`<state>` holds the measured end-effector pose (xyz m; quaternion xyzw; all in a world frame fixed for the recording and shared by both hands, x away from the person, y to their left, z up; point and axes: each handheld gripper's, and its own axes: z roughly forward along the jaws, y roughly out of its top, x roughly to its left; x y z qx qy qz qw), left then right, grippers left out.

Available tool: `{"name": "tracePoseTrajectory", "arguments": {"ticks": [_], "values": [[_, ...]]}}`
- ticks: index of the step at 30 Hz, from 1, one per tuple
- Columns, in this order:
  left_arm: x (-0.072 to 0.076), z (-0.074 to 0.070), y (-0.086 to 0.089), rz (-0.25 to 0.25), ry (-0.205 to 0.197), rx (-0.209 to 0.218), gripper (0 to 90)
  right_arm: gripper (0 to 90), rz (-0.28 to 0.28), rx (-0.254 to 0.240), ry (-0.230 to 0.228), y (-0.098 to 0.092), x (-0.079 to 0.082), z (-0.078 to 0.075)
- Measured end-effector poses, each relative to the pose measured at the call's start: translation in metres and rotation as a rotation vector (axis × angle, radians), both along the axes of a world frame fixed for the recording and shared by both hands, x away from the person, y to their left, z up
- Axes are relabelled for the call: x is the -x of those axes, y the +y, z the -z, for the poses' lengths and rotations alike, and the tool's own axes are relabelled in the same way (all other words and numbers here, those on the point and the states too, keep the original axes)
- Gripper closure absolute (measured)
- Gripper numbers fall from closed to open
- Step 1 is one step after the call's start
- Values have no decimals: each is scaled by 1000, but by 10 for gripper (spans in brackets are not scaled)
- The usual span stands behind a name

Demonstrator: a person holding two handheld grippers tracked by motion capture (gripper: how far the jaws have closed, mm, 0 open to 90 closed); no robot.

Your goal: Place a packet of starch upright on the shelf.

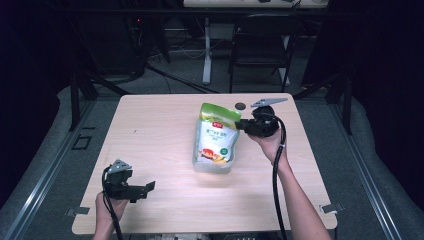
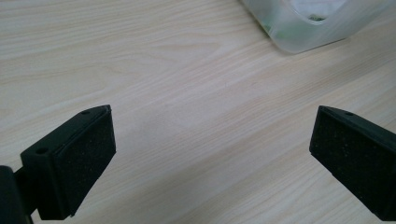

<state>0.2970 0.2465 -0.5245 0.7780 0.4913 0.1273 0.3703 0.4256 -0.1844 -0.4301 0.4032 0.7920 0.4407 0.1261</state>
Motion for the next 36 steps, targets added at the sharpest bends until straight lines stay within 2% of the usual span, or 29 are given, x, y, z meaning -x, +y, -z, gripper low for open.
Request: {"name": "tracePoseTrajectory", "arguments": {"ticks": [3, 4, 5, 7, 11, 15, 17, 22, 29, 31, 33, 36], "values": [[0, 0, 0, 3, 2, -7, 4, 646, 24, -12, -6, -9, 5, -8], [0, 0, 0, 3, 2, -7, 4, 646, 24, -12, -6, -9, 5, -8], [0, 0, -1, 4, 4, -8, 5, 591, 30, -9, -13, -13, 10, -13], [0, 0, -2, 4, 3, -7, 5, 567, 32, -13, -12, -14, 12, -16], [0, 0, -3, 6, 1, -11, 5, 458, 21, 24, -35, -19, 26, -28], [0, 1, -3, 13, 0, -15, 5, 402, 9, 38, -44, -21, 33, -33], [1, 0, -4, 24, 1, -29, 5, 339, 0, 55, -43, -22, 39, -35], [1, 1, -5, 26, 3, -29, 5, 230, -25, 96, -43, -26, 57, -39], [3, 0, -6, 24, 1, -30, 4, 175, -29, 141, -13, -38, 73, -31], [4, 0, -6, 28, 2, -34, 4, 151, -28, 148, 8, -44, 79, -25], [4, 0, -6, 32, 1, -34, 4, 139, -29, 147, 17, -47, 84, -21], [3, 1, -7, 37, 4, -37, 4, 135, -34, 170, 26, -51, 93, -13]]}}
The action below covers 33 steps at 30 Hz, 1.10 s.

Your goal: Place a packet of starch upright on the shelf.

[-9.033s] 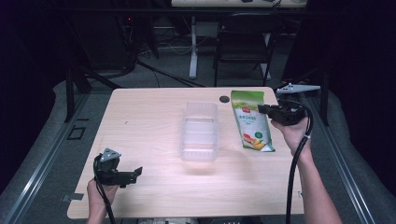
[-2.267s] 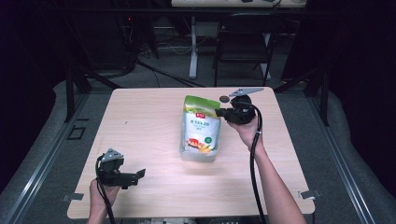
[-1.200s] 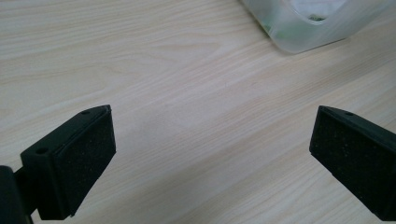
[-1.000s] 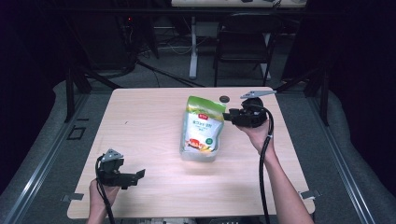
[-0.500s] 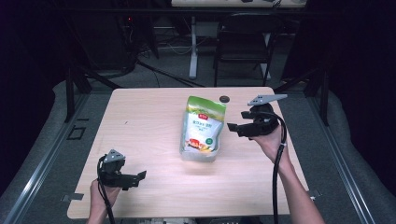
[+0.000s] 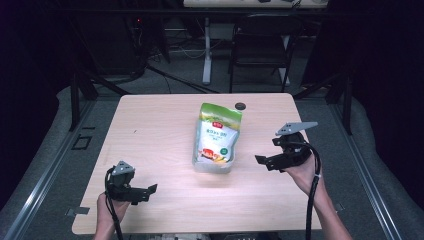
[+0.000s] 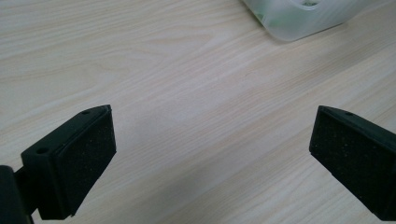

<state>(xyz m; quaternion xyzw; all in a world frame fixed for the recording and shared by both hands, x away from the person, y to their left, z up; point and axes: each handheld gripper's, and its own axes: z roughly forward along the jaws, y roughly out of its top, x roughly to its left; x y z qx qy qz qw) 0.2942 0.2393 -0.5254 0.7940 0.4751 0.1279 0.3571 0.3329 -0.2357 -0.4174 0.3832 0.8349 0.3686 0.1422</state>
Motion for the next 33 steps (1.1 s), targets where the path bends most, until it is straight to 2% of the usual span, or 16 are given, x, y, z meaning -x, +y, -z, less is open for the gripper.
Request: {"name": "tracePoseTrajectory", "arguments": {"ticks": [9, 11, 12, 13, 15, 22, 27, 29, 33], "values": [[1, 0, -2, 3, -1, -5, 4, 123, 55, 20, 44, -23, 12, 31], [2, 0, -2, 4, 0, -5, 4, 117, 78, 20, 55, -29, 16, 43], [2, 0, -2, 4, 0, -6, 4, 117, 78, 20, 55, -29, 16, 43], [2, 0, -1, 4, -2, -2, 4, 109, 87, 21, 66, -31, 18, 50], [2, 0, -1, 3, -2, -5, 4, 104, 88, 25, 71, -32, 18, 52], [2, 0, -2, 9, -1, -7, 4, 79, 119, 32, 100, -38, 25, 77], [2, -1, -2, 17, -3, -14, 4, 52, 135, 57, 111, -40, 31, 93], [3, -1, -2, 8, -2, -8, 4, 38, 130, 54, 130, -42, 33, 102], [3, 0, -1, 16, -6, -22, 4, 30, 118, 61, 146, -43, 34, 107]]}}
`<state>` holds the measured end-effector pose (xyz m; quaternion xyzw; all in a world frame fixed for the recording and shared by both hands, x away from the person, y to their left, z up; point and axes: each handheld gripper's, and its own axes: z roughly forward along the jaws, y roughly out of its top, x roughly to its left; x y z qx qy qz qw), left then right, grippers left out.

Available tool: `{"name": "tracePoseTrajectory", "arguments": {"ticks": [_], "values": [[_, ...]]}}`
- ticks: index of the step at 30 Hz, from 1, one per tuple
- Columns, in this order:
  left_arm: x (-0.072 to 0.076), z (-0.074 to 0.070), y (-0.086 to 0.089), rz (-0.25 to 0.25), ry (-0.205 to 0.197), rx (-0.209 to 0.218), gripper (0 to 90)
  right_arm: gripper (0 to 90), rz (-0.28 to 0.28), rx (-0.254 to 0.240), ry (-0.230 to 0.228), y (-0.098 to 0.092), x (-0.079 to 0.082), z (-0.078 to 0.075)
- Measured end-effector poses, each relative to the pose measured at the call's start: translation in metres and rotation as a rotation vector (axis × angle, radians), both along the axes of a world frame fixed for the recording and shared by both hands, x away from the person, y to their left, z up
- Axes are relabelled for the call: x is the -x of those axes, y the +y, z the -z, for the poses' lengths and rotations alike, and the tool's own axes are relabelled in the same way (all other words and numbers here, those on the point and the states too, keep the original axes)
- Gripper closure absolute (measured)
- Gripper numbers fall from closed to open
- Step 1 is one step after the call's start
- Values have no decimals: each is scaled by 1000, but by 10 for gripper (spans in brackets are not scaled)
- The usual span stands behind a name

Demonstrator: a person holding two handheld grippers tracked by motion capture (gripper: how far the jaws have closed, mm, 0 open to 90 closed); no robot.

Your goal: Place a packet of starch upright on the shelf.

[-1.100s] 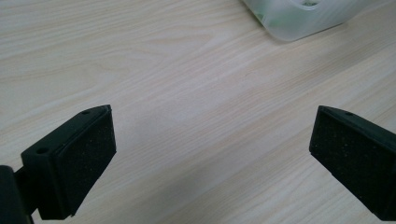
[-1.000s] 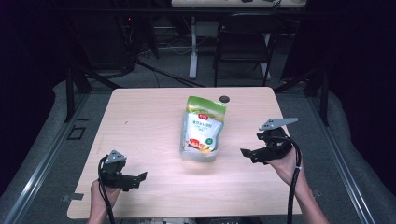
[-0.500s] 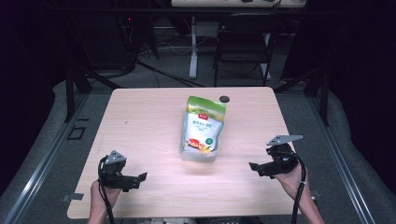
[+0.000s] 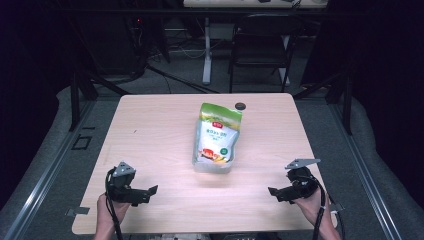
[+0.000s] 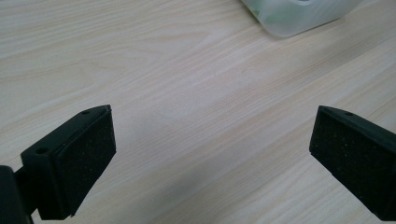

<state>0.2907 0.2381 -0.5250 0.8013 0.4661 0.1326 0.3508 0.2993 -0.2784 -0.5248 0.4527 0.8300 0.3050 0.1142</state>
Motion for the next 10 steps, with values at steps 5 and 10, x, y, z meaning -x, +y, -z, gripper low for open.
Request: {"name": "tracePoseTrajectory", "arguments": {"ticks": [5, 10], "values": [[-2, 0, 0, -5, 2, 1, 4, 30, -16, -3, 18, 0, -2, 7], [-2, 1, -1, -2, 5, -1, 3, 30, -32, -6, 29, 0, -3, 10]]}}
